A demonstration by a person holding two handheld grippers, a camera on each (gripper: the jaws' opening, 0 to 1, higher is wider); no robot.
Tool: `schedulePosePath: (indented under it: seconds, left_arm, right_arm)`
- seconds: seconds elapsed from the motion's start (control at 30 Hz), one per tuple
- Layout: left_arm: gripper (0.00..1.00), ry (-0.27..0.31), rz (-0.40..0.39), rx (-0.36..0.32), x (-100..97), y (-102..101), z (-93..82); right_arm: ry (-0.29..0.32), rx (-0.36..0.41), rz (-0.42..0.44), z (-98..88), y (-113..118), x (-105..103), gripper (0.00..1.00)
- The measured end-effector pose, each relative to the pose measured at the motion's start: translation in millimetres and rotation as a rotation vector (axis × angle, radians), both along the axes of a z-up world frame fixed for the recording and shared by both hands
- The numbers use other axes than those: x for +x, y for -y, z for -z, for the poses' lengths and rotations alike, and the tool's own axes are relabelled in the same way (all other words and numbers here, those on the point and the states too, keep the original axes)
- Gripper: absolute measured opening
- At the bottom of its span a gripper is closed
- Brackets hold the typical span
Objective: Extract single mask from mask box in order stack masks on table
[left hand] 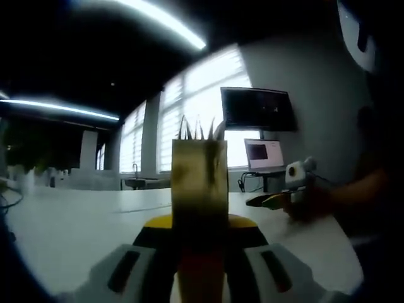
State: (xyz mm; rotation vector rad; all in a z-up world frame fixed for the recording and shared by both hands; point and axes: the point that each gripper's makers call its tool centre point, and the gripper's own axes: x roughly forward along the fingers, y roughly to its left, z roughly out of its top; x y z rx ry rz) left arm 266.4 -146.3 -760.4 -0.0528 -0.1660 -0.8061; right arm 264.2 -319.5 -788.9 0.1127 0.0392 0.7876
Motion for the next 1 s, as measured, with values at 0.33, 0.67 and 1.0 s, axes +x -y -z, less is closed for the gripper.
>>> schedulePosePath:
  seconds: [0.33, 0.67, 1.0]
  left_arm:
    - [0.3, 0.003, 0.004, 0.002, 0.8, 0.4, 0.4]
    - [0.3, 0.0, 0.006, -0.003, 0.4, 2.1, 0.2]
    - [0.3, -0.002, 0.013, -0.005, -0.2, 2.9, -0.1]
  right_arm:
    - [-0.015, 0.04, 0.041, -1.8, 7.5, 4.9, 0.39]
    - [0.01, 0.01, 0.03, -1.8, 5.0, 3.3, 0.39]
    - [0.012, 0.031, 0.044, -4.8, 7.6, 3.7, 0.41]
